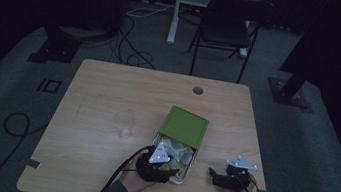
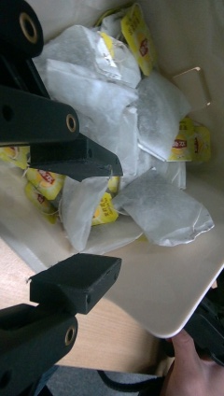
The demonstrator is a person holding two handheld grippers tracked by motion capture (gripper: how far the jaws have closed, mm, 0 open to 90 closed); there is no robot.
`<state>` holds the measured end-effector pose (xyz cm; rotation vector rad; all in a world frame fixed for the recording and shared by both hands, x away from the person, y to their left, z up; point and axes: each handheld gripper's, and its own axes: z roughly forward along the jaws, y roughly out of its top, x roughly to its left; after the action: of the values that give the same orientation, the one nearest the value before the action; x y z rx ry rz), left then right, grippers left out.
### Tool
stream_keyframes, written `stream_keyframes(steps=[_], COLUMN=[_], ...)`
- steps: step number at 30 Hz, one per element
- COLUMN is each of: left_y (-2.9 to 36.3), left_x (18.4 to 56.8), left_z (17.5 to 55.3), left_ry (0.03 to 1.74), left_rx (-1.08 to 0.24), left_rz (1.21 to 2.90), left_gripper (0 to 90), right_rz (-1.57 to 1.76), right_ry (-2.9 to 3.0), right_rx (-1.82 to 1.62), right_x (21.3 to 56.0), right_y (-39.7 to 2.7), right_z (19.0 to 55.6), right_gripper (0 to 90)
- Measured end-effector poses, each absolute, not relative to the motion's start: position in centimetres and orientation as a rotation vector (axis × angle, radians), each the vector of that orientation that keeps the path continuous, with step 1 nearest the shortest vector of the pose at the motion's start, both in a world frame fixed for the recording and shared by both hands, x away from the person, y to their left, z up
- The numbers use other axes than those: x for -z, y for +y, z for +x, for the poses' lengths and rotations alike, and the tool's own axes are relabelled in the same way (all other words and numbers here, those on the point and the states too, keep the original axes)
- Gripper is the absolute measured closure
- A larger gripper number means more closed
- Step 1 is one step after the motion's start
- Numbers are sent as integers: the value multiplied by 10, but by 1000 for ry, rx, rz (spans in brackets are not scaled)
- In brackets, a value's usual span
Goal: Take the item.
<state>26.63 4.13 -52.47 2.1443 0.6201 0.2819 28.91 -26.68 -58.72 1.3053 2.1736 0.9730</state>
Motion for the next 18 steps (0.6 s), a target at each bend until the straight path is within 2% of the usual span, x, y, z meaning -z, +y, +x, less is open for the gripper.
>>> stream_keyframes(steps=[6,8,14,18], left_y=[34,34,38,41], left_x=[527,527,526,524], left_z=[270,270,272,272], left_ry=[611,618,634,628], left_rx=[-296,-292,-296,-281], left_rz=[2179,2179,2183,2181], left_gripper=[548,590,789,865], right_rz=[1305,1305,1305,1305], right_ry=[2173,2174,2174,2174], right_rx=[-973,-973,-973,-973], right_x=[587,587,587,587], right_y=[-267,-267,-267,-267], right_z=[289,289,289,289], right_gripper=[128,128,127,128])
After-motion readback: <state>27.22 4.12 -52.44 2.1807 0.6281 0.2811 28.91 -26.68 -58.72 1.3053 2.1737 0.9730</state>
